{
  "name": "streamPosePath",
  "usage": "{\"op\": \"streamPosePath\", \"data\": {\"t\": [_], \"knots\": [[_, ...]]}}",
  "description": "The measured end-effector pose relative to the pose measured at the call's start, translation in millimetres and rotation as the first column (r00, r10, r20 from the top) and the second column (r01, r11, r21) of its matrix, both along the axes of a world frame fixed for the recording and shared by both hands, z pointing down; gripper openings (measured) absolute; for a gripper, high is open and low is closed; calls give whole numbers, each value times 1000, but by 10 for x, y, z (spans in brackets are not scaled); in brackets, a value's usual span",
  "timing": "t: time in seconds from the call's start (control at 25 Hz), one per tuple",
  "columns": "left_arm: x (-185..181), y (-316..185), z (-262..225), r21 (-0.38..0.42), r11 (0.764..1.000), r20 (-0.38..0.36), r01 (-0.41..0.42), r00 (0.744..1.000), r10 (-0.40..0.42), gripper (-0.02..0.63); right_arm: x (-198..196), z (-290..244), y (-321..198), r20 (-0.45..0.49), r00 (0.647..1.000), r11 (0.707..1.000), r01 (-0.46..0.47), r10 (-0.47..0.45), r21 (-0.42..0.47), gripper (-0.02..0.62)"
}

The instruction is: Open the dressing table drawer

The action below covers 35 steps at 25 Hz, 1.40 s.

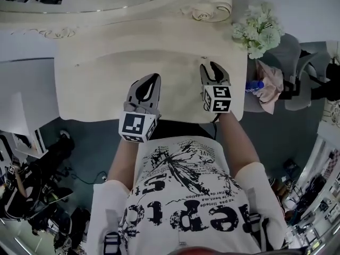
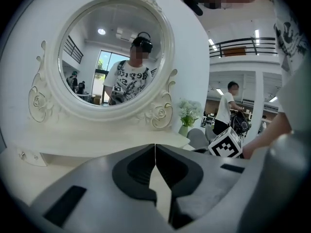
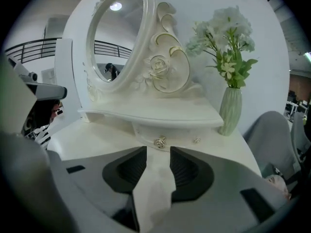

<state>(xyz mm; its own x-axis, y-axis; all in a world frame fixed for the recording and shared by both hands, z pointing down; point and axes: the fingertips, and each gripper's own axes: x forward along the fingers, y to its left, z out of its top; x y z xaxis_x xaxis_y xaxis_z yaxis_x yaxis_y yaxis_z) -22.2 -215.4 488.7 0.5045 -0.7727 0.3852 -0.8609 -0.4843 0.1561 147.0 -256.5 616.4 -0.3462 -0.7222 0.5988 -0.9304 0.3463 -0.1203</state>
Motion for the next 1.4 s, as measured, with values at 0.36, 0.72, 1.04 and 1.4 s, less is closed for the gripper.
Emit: {"op": "streamPosePath", "data": {"t": [0.36, 0.72, 1.04, 1.4], "knots": [[-2, -40, 159, -44, 999, 3, -1, 1000, 2, 20, -60, 165, -270, -39, 999, 999, -15, 13, -44, 143], [-12, -63, 131, -44, 999, 3, -12, 1000, 13, 20, -85, 168, -293, -49, 999, 998, -19, 16, -53, 106], [2, -18, 135, -61, 998, 13, -16, 1000, 16, 20, -57, 156, -147, -45, 999, 998, -26, 23, -63, 104], [-20, 26, 61, -64, 998, -27, -22, 999, 20, 20, -84, 177, 159, -28, 999, 997, -28, 26, -69, 104]]}}
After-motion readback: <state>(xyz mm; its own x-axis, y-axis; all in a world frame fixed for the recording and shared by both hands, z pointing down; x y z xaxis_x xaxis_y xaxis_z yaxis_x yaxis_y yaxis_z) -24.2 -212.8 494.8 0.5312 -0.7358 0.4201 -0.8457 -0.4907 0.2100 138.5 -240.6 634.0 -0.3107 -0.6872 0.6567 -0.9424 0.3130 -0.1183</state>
